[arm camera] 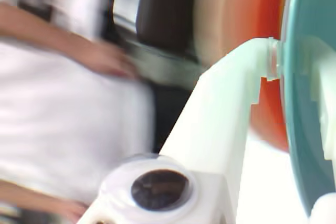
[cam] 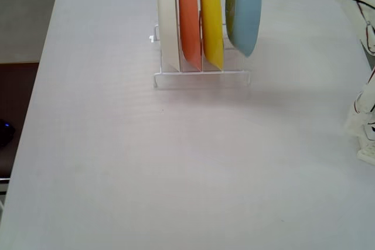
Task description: Would you please take all the plates for me?
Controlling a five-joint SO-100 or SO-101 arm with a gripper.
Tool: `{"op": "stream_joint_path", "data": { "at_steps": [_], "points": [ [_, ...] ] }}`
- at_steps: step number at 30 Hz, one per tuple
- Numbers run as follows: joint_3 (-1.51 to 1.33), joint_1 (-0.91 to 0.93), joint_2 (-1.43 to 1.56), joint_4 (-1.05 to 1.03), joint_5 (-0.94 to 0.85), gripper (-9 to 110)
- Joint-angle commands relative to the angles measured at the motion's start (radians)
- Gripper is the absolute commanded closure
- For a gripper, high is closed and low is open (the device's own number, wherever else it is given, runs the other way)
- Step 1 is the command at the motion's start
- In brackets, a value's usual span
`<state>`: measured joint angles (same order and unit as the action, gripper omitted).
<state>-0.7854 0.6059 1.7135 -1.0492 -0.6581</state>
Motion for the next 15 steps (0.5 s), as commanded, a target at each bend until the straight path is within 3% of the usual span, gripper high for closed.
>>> {"op": "stream_joint_path", "data": {
  "at_steps": [1, 8, 15],
  "points": [
    [0.210, 0.011, 0.026, -0.064, 0.038, 102],
    [0.299, -0.026, 0.112, -0.167, 0.172, 102],
    [0.302, -0.190, 0.215, -0.199, 0.331, 102]
  ]
}}
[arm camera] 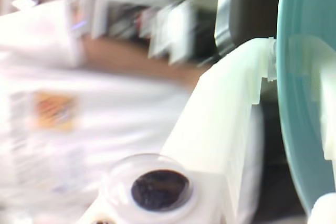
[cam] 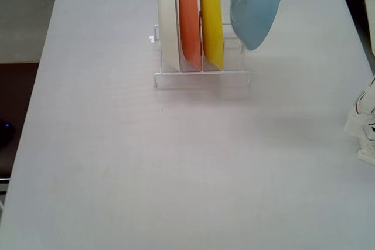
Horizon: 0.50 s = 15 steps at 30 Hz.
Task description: Would you please take all the plates for me?
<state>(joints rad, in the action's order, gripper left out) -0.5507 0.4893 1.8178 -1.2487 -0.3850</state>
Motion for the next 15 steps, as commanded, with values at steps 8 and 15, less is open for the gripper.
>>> {"op": "stream_joint_path", "data": {
  "at_steps": [8, 15],
  "points": [
    [0.067, -0.305, 0.221, -0.132, 0.433, 102],
    [-0.284, -0.558, 0.371, 0.072, 0.643, 102]
  ]
}}
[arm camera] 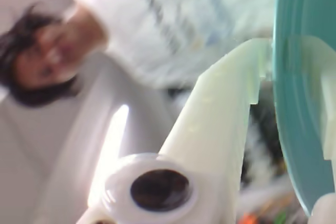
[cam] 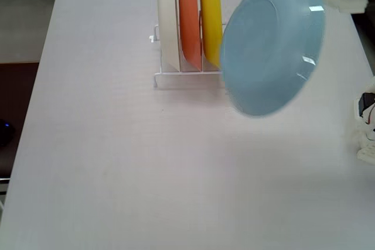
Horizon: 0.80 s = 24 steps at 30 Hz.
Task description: Would you please take all the plates for me?
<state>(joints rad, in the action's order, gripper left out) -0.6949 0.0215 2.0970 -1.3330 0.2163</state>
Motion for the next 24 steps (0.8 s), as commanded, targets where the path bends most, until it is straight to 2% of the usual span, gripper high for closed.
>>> {"op": "stream_joint_path", "data": {
  "at_steps": [1, 6, 14, 24],
  "points": [
    [-0.189, -0.121, 0.103, 0.224, 0.028, 102],
    [-0.318, -0.221, 0.095, 0.474, -0.046, 102],
    [-0.520, -0.265, 0.034, 0.845, -0.071, 102],
    [-0.563, -0.262, -0.086, 1.063, -0.069, 102]
  ]
}}
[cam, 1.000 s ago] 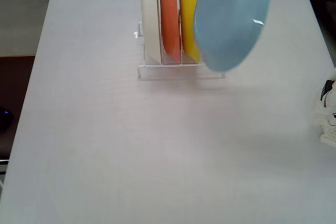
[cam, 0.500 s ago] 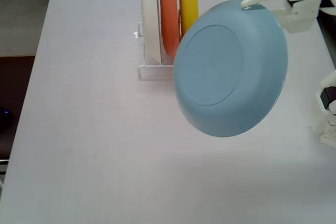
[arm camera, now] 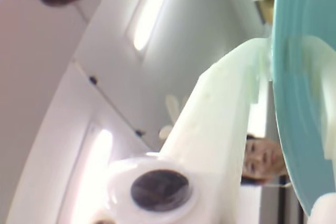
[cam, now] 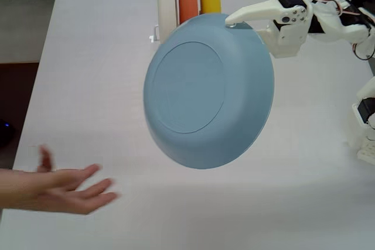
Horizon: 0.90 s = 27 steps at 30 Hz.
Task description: Would you please take all the plates for me?
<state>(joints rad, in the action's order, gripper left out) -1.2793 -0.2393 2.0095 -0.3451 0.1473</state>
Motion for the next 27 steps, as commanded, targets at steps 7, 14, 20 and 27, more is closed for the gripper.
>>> {"op": "stream_joint_path", "data": {
  "at_steps": [7, 14, 20, 27],
  "points": [
    [0.021, 0.009, -0.032, 0.146, -0.014, 102],
    [0.021, 0.020, -0.064, 0.190, -0.014, 102],
    [0.015, 0.021, -0.077, 0.190, -0.014, 102],
    [0.002, 0.025, -0.078, 0.170, -0.089, 90]
  ]
}}
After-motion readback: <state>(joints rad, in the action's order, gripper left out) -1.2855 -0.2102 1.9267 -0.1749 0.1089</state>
